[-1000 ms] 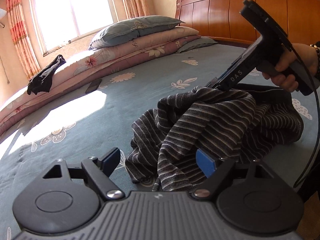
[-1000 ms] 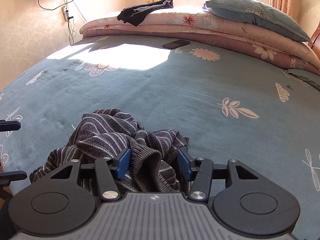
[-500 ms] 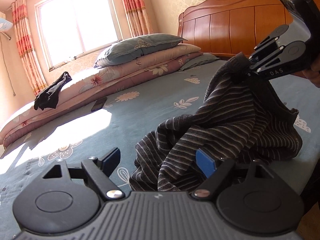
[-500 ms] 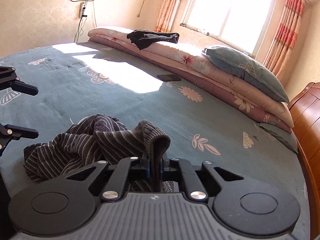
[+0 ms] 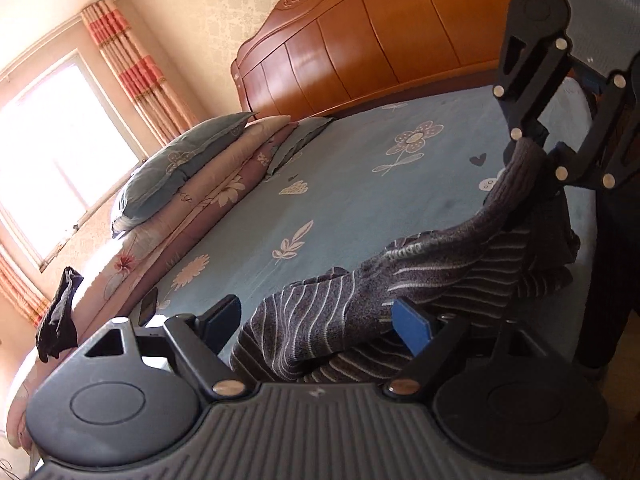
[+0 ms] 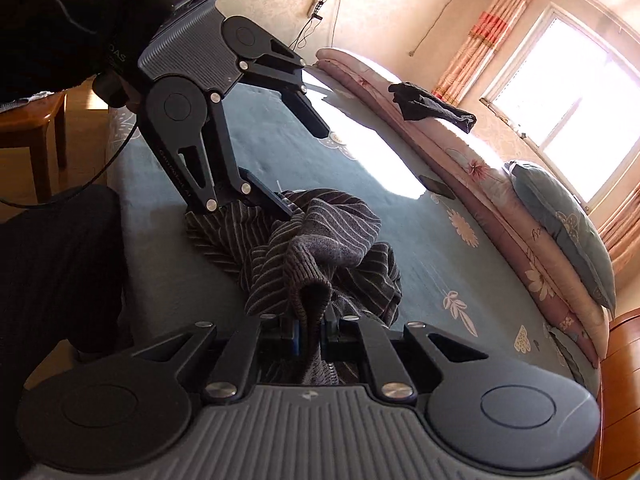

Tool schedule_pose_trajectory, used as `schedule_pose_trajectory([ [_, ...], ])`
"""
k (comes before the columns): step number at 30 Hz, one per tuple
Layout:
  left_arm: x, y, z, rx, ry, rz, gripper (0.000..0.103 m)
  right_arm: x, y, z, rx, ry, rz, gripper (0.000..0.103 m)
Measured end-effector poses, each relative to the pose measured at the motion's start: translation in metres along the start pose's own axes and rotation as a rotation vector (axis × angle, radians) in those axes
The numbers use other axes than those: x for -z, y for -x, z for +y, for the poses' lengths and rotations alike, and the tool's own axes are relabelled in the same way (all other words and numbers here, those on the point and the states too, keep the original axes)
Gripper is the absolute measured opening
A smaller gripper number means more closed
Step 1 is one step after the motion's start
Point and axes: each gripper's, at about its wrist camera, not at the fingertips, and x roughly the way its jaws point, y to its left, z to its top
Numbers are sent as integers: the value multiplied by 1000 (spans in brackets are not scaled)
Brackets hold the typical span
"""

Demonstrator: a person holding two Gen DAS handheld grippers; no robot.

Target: Fold clothes

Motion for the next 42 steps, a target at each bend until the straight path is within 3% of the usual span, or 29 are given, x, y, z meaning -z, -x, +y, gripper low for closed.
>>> schedule_pose_trajectory([
  [3, -15, -14, -6, 61, -172, -7, 83, 3, -3, 3, -38, 4, 1, 11],
  [8, -36, -24, -16, 242, -427, 8, 83, 8, -8, 5, -74, 14, 3, 11],
  [12, -38, -22, -38, 286, -725, 22, 83, 12, -10, 1, -82, 24, 3, 11],
  [14, -40, -23, -49, 310, -819, 24, 81, 13, -8, 0, -101, 28, -6, 11],
  [17, -45, -27, -66, 391, -929, 37, 66, 14, -7, -1, -117, 42, -17, 11],
  [19, -47, -31, -79, 444, -991, 58, 48, 13, -7, -2, -123, 43, -22, 11],
  [22, -46, -38, -96, 489, -1088, 87, 29, 12, -4, -1, -135, 48, -28, 11],
  [27, -42, -40, -104, 471, -1075, 140, 10, 13, -2, 0, -121, 58, -24, 11],
  [32, -35, -40, -98, 341, -990, 118, 3, 13, -3, -1, -105, 27, -41, 12],
  [36, -36, -48, -74, 194, -805, 96, 3, 16, 1, -10, -79, -42, -56, 23],
  [42, -34, -64, -17, -44, -529, 118, 4, 45, 22, -50, -19, -268, -71, 38],
])
